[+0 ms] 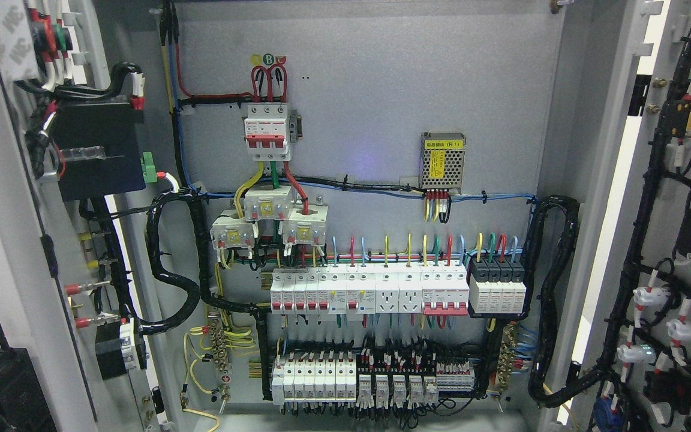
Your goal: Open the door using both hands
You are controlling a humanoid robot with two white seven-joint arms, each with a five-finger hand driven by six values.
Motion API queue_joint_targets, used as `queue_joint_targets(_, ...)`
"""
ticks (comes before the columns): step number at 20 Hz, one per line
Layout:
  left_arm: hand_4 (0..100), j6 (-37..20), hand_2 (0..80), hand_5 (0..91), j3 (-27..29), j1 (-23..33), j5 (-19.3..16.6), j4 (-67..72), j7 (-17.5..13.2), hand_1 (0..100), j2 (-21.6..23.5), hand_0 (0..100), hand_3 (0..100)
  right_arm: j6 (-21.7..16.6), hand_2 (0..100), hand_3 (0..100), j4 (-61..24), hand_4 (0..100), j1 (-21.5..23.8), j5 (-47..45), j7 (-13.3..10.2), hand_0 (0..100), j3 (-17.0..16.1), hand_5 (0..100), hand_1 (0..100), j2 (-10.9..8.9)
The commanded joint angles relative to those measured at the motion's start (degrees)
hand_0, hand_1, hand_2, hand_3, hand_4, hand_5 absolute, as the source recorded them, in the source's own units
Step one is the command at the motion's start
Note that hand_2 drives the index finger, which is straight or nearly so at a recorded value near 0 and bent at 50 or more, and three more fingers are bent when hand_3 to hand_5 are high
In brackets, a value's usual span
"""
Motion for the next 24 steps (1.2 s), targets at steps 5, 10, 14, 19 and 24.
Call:
queue_joint_targets(5,0,0.2,0.0,0.0,-0.3,0.0,-0.1,-0.7,0.0,0,-1.8,0,0,0.1,0,0,0.2,0,-0.5,1.1,0.0,38,1.5,0,0,2.65)
queue_joint_targets(10,0,0.2,0.0,0.0,-0.3,0.0,-0.1,-0.8,0.0,0,-1.8,0,0,0.1,0,0,0.2,0,-0.5,1.3,0.0,38,1.9,0,0,2.82)
queue_joint_targets(14,0,0.2,0.0,0.0,-0.5,0.0,-0.2,-0.9,0.0,0,-1.8,0,0,0.1,0,0,0.2,0,-0.5,1.3,0.0,38,1.9,0,0,3.09)
queue_joint_targets(19,0,0.1,0.0,0.0,-0.7,0.0,-0.1,-1.5,0.0,0,-1.8,0,0,0.1,0,0,0.3,0,-1.5,2.3,0.0,38,2.4,0,0,3.88)
queue_joint_targets(24,0,0.0,0.0,0.0,-0.6,0.0,-0.1,-2.5,0.0,0,-1.9,0,0,0.1,0,0,0.4,0,-1.5,2.3,0.0,38,2.4,0,0,3.88)
